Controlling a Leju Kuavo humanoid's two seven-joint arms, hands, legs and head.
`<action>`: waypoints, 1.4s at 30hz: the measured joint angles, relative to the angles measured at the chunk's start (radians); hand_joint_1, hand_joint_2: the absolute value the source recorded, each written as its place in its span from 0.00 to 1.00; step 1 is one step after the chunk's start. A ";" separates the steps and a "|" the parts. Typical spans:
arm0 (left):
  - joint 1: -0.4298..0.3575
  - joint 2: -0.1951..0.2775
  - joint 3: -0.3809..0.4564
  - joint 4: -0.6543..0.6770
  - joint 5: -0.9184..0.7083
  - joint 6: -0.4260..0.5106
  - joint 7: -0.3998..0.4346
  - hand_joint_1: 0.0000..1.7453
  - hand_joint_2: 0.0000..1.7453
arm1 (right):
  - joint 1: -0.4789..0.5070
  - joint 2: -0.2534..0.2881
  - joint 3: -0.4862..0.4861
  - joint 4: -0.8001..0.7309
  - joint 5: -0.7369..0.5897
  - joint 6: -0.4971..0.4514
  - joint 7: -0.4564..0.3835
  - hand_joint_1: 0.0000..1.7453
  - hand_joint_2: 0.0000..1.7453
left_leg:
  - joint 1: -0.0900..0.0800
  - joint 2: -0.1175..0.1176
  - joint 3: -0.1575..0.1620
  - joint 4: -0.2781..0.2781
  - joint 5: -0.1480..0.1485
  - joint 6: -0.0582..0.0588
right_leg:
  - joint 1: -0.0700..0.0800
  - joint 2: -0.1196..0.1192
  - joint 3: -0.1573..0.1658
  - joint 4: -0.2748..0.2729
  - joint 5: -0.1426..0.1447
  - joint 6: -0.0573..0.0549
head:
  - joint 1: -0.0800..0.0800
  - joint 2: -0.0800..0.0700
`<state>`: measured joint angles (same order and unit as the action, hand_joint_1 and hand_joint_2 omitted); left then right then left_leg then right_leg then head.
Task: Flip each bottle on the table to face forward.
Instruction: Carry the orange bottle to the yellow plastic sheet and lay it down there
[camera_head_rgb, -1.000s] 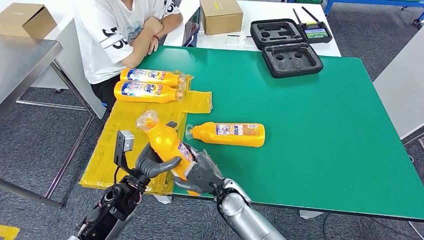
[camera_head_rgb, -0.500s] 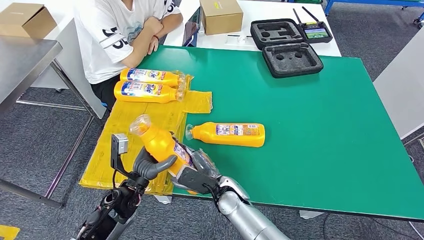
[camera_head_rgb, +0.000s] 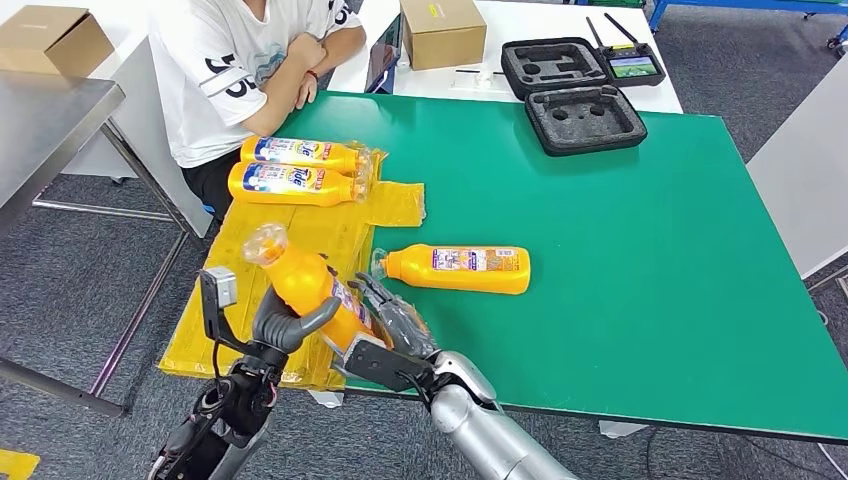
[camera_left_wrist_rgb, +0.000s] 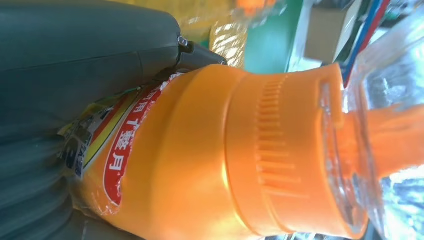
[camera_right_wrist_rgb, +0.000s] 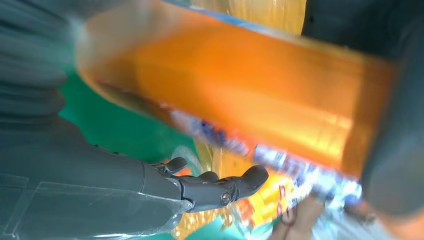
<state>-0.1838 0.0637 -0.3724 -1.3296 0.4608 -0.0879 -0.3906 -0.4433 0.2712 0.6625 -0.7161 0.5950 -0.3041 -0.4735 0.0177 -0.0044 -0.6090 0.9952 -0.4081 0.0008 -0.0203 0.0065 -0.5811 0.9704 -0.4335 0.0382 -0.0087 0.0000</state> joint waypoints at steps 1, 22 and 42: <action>0.002 0.000 0.006 -0.006 -0.007 0.014 -0.006 1.00 1.00 | 0.002 -0.001 -0.002 -0.009 -0.003 -0.014 -0.004 0.00 0.00 | 0.000 0.000 0.000 0.000 0.000 0.000 | 0.000 0.000 0.000 0.000 0.000 0.000 | 0.000 0.000; -0.075 0.041 0.113 -0.023 -0.782 0.486 -0.107 1.00 1.00 | 0.154 -0.065 -0.046 -0.500 -0.206 -0.237 -0.202 0.00 1.00 | 0.000 0.000 0.000 0.000 0.000 0.000 | 0.000 0.000 0.000 0.000 0.000 0.000 | 0.000 0.000; -0.494 0.069 -0.106 0.582 -1.424 0.214 0.128 1.00 1.00 | 0.140 -0.035 0.036 -0.522 -0.310 -0.151 -0.221 0.00 1.00 | 0.000 0.000 0.000 0.000 0.001 0.000 | 0.000 0.000 0.000 0.001 0.000 0.000 | 0.000 0.000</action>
<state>-0.6774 0.1327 -0.4783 -0.7476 -0.9631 0.1260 -0.2631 -0.3038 0.2362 0.6983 -1.2386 0.2854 -0.4553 -0.6946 0.0178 -0.0045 -0.6091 0.9952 -0.4066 0.0008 -0.0201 0.0066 -0.5814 0.9711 -0.4331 0.0382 -0.0085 -0.0001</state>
